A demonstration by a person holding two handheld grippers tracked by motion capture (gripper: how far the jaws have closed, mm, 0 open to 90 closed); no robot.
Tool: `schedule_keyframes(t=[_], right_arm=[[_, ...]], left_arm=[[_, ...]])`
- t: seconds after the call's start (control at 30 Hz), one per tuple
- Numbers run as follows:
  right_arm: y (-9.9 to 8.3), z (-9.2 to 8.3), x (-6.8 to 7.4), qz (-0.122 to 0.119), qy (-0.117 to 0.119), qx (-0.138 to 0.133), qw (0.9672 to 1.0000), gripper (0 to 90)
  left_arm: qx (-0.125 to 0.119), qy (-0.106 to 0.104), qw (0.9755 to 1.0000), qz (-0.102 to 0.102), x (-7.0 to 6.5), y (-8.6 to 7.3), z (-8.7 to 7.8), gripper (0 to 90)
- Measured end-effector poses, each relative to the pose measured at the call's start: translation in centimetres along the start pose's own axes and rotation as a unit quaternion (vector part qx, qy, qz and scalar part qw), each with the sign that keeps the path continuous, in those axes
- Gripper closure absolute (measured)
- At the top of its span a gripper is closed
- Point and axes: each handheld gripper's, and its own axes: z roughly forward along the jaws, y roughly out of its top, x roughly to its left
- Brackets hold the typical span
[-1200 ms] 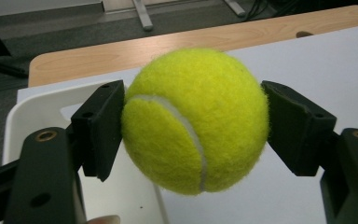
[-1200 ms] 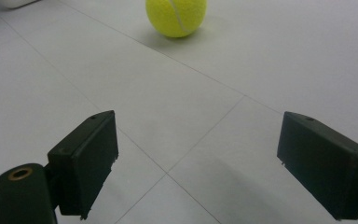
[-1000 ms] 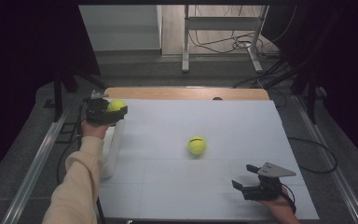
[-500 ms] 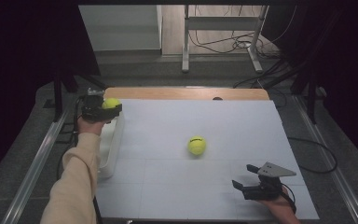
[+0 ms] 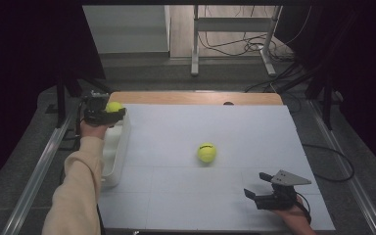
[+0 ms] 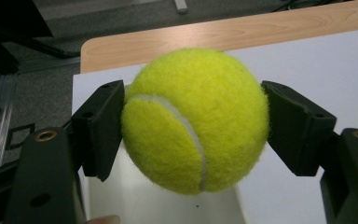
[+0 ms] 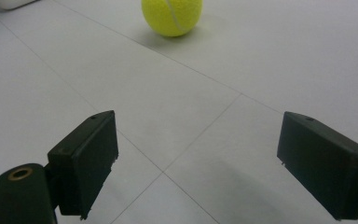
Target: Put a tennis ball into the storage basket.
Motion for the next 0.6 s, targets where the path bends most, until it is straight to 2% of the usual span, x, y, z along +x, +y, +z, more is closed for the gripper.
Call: schedule_keyframes(t=[0.3,0.6], right_arm=[[0.0,0.0,0.0,0.0,0.001,-0.002,1.0,12.7],[0.0,0.0,0.0,-0.001,0.0,0.0,1.0,12.7]], left_arm=[[0.021,0.008,0.9997,-0.006,0.8,-0.3,0.8,26.3],[0.047,0.013,0.9988,0.005,0.8,-0.7,1.7,26.3]])
